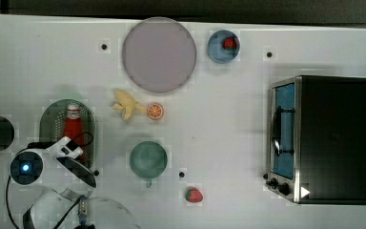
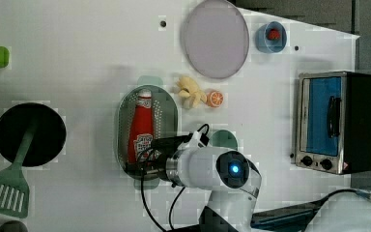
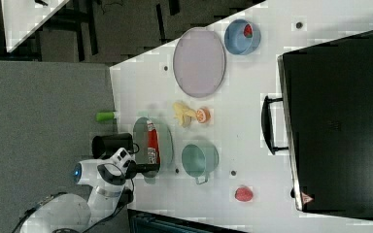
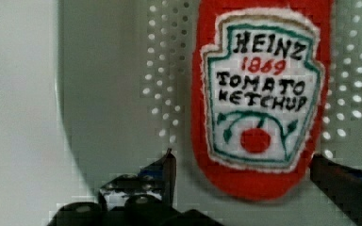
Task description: Pick ketchup from strainer and place it on the table
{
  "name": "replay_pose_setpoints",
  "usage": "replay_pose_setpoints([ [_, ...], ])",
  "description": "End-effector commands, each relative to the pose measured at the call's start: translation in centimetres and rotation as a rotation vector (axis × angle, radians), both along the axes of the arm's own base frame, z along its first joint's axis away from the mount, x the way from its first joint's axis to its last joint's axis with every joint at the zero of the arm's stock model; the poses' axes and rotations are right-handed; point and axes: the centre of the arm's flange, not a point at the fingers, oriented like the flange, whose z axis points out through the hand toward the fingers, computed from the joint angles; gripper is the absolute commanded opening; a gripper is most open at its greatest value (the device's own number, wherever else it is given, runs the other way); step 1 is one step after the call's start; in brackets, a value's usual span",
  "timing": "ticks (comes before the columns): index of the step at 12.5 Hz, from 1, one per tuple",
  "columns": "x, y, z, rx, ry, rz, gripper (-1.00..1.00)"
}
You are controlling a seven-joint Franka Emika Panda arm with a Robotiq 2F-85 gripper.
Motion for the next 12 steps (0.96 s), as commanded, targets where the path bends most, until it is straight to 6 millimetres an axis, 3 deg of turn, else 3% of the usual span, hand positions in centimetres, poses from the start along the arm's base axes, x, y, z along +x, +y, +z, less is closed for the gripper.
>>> replay_pose_setpoints([
  [1,2.3,0.9,0.0,-0.004,-0.024,-0.113,1.0],
  [3,2.4,1.0,-0.6,-0.012,-0.022,-0.113,0.91],
  [6,2.4,1.3,0.0,-0.004,-0.033,-0.111,0.21],
  [9,3.1,1.5,2.3,-0.01,-0.079,-0.104,0.19],
  [12,3.6,1.7,7.7,-0.046,-0.14,-0.125,0.19],
])
